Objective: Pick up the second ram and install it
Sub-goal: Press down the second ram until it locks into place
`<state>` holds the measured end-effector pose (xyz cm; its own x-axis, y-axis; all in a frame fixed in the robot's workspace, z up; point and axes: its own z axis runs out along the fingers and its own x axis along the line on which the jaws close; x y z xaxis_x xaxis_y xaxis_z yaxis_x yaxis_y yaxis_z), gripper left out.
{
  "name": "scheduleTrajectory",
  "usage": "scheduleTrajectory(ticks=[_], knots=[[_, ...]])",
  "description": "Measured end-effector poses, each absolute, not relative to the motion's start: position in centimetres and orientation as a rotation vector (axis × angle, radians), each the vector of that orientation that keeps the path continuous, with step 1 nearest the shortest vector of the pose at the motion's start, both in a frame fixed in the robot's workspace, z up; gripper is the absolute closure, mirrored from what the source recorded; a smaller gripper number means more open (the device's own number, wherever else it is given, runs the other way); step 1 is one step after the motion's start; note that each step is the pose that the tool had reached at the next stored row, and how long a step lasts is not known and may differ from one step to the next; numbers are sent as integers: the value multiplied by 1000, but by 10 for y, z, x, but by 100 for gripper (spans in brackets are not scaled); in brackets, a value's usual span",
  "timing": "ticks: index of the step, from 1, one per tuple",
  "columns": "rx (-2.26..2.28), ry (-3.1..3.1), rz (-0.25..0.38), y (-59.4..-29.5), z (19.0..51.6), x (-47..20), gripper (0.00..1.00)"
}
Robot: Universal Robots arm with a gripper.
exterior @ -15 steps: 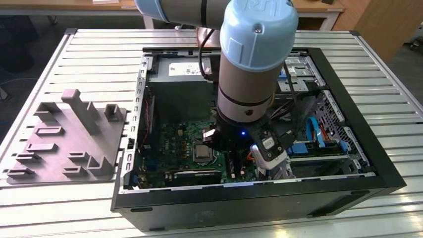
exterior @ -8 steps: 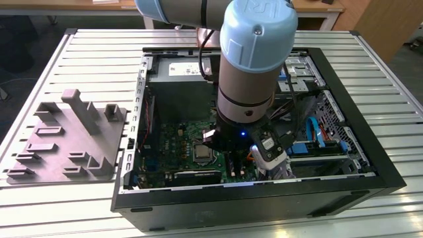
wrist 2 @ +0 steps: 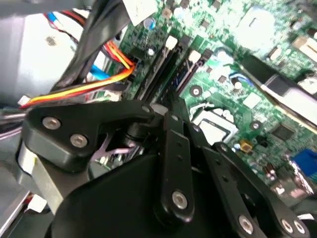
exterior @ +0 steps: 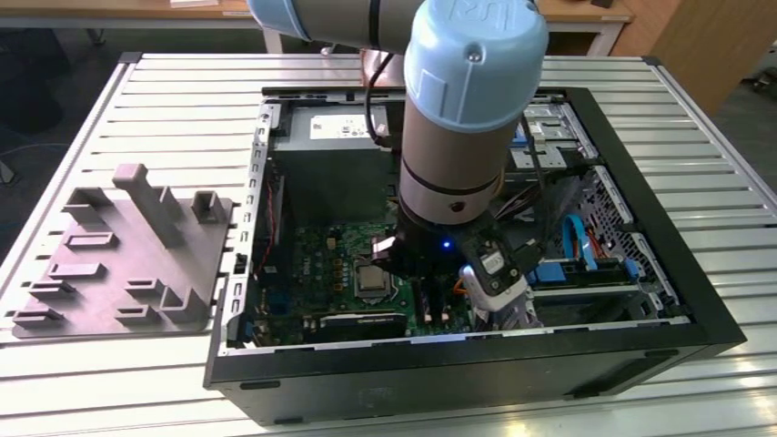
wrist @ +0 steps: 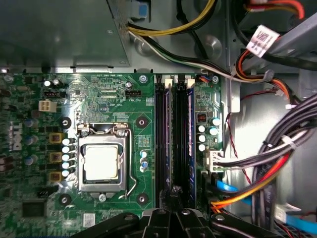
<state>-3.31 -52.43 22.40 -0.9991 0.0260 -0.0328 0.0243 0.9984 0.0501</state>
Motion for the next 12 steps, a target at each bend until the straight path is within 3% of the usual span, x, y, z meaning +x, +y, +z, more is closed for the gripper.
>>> scheduleTrajectory(ticks=[12], knots=[[39,3107,76,-524,246,-33,90]])
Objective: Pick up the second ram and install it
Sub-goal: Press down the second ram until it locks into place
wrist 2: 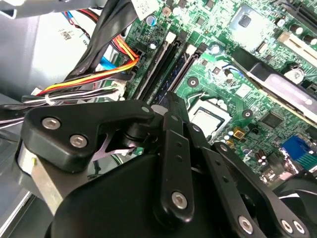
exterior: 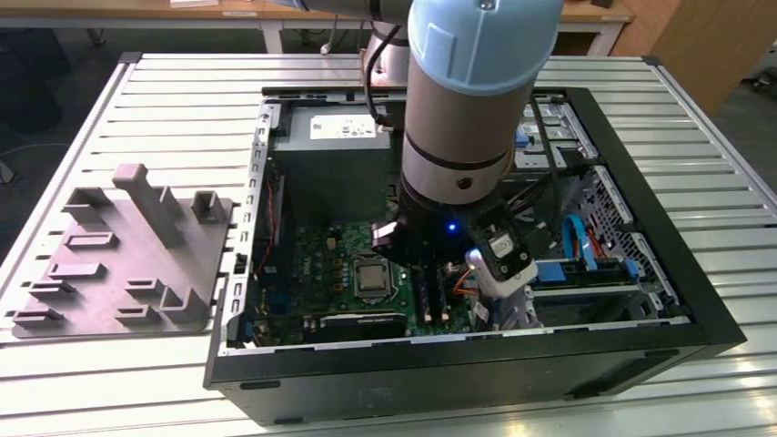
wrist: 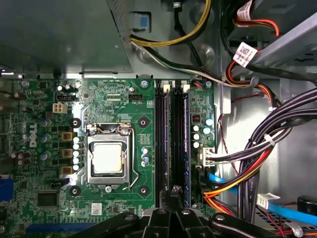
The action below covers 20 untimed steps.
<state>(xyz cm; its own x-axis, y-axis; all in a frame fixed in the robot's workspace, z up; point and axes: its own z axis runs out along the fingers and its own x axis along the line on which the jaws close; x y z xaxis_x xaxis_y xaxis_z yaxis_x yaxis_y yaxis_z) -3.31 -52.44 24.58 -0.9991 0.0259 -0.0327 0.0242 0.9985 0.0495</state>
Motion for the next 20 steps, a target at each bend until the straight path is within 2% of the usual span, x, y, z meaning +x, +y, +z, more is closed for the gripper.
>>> scheduleTrajectory(ticks=[20], knots=[[39,3107,76,-500,249,-35,90]])
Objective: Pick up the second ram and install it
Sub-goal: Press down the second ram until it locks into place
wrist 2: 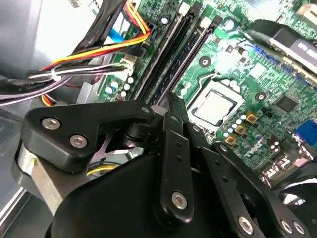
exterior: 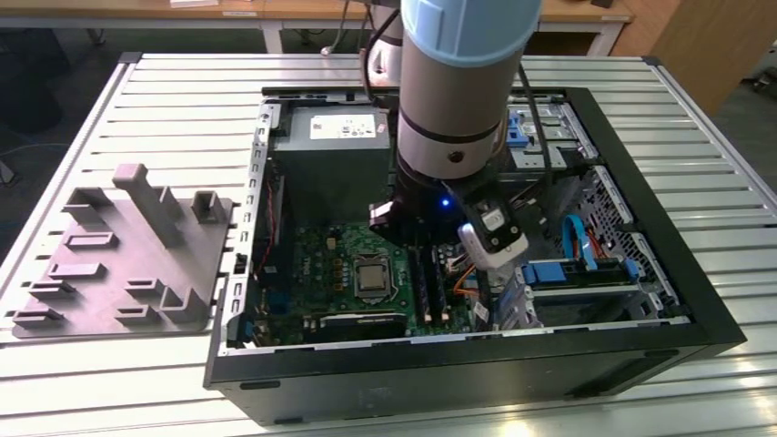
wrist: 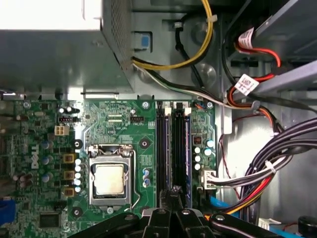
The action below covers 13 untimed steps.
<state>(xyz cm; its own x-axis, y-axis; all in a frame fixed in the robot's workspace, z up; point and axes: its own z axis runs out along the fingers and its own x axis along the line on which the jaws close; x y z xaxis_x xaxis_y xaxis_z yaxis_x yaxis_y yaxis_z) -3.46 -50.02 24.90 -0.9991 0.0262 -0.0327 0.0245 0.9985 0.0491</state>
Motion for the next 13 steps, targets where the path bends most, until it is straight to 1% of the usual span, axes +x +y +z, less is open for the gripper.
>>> scheduleTrajectory(ticks=[4,13], knots=[[39,3106,76,-499,256,-35,90],[39,3106,76,-499,257,-35,90]])
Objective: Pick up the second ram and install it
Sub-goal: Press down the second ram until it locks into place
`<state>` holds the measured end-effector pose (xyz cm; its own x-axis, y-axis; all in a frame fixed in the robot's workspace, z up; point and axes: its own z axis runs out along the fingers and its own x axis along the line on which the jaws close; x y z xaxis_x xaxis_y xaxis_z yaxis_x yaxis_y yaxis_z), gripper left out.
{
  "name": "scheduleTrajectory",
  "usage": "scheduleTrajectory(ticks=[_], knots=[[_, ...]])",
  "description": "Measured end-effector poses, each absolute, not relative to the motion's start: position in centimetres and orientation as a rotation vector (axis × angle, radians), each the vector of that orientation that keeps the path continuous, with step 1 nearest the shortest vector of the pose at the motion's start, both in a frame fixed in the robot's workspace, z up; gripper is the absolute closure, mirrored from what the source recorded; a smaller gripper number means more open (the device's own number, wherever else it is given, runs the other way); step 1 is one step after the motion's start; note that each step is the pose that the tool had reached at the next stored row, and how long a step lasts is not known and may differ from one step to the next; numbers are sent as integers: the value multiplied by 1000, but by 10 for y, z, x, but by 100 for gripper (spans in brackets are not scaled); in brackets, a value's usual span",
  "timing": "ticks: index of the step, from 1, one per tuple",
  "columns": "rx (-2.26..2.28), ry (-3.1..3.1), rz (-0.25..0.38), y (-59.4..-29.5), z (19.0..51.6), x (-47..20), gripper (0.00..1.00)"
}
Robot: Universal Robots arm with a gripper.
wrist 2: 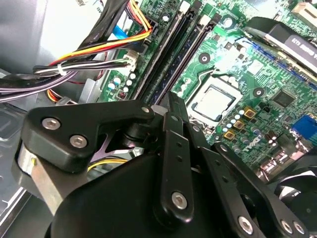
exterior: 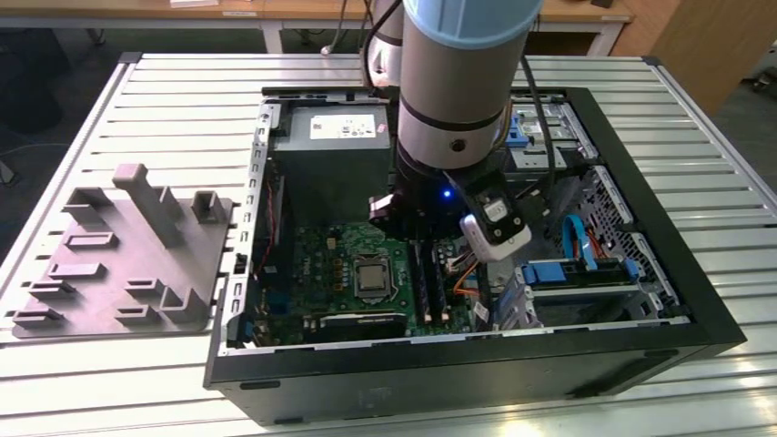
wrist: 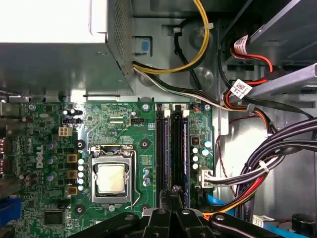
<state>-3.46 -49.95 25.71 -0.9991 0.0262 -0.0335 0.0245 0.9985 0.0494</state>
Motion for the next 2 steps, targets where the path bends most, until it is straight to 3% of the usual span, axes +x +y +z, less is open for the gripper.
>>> scheduleTrajectory(ticks=[2], knots=[[39,3106,76,-499,257,-35,90]])
